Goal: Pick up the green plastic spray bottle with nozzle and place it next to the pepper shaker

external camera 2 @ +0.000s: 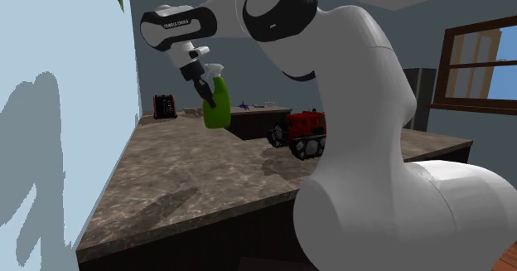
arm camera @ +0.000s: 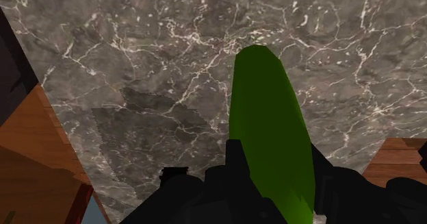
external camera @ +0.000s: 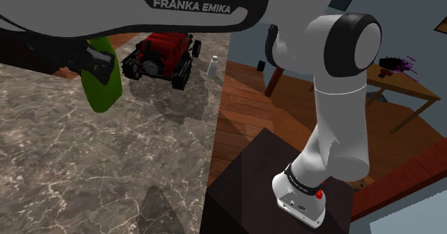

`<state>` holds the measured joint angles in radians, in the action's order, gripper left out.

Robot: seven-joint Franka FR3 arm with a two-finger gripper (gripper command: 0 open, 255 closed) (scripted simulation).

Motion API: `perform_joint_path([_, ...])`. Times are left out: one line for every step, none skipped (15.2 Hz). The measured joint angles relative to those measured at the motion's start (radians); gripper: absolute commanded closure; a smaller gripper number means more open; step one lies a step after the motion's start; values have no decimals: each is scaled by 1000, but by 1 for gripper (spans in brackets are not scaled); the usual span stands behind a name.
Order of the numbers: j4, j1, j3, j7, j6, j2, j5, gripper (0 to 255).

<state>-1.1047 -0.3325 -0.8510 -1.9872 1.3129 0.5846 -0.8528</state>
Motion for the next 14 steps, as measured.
perform_joint_path([26,-13,4,8,-15,7,-6,255])
perform_joint_path([39,-17,4,16,-25,6,-7,255])
perform_joint_path([56,-24,6,22,-36,9,-11,255])
perform_joint_path([87,-42,11,32,-54,18,-18,255])
perform_joint_path([85,-31,8,41,-58,6,-14,255])
perform_joint_path([51,5,0,52,-46,-22,1,255])
perform_joint_path([34,33,-3,67,-38,-39,9,255])
perform_joint_path([1,71,-10,79,-23,-67,25,255])
perform_joint_path([-40,111,-19,88,-5,-98,44,255])
perform_joint_path([-72,151,-26,104,11,-127,61,255])
perform_joint_path([-126,206,-34,121,40,-167,87,255])
perform_joint_path([-144,239,-36,142,52,-190,100,255])
perform_joint_path([-179,282,-42,163,71,-224,123,255])
perform_joint_path([-209,318,-45,181,90,-253,142,255])
